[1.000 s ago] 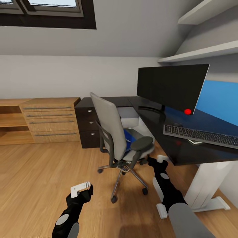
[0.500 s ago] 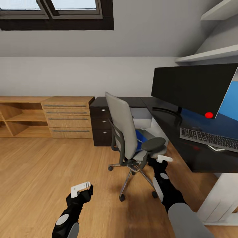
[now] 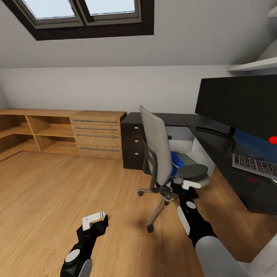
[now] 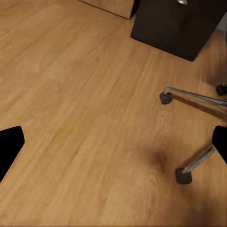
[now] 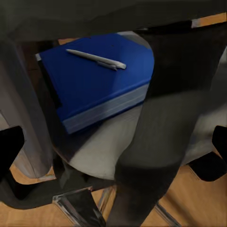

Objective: In the bedroom, organize the workspace by keeping the computer under the desk, ensuring the monitor is on the desk, placing the keyboard on the desk next to the monitor, placing the mouse on the desk next to the keyboard, moving the folder from the swivel chair onto the desk next to the mouse, stacking the notebook on top of the folder with the pen on top of the notebook, and positioning the swivel chair next to the desk.

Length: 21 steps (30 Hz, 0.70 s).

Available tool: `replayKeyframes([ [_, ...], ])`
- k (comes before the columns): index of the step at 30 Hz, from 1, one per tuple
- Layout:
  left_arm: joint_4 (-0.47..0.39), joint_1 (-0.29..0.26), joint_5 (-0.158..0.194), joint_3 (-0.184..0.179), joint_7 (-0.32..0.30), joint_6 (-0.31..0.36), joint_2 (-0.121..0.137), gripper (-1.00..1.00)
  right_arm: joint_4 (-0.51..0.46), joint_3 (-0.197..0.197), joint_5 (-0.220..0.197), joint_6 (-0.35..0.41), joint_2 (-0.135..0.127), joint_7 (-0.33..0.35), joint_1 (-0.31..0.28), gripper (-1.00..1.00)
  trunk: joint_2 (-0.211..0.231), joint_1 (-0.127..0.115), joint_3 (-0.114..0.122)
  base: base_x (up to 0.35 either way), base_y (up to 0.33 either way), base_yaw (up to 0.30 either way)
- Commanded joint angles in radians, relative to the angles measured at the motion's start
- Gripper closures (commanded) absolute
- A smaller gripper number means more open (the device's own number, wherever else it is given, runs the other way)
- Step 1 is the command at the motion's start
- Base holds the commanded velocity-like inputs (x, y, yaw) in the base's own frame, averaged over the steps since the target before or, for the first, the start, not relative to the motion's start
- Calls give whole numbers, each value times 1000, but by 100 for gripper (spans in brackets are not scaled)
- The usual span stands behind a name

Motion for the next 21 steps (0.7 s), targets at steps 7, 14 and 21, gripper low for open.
replayKeyframes([
  [7,-1,-1,8,-2,8,3,0,-100,2,15,-2,-2,2,5,0,-100,0,0,-1,0,0,272],
  [14,-1,-1,8,-2,8,3,0,-100,1,24,0,-2,2,5,2,-100,0,0,-1,-33,0,192],
  [21,-1,-1,10,-2,8,3,0,-100,1,24,-1,-2,1,5,2,-100,0,0,-1,-193,0,12],
])
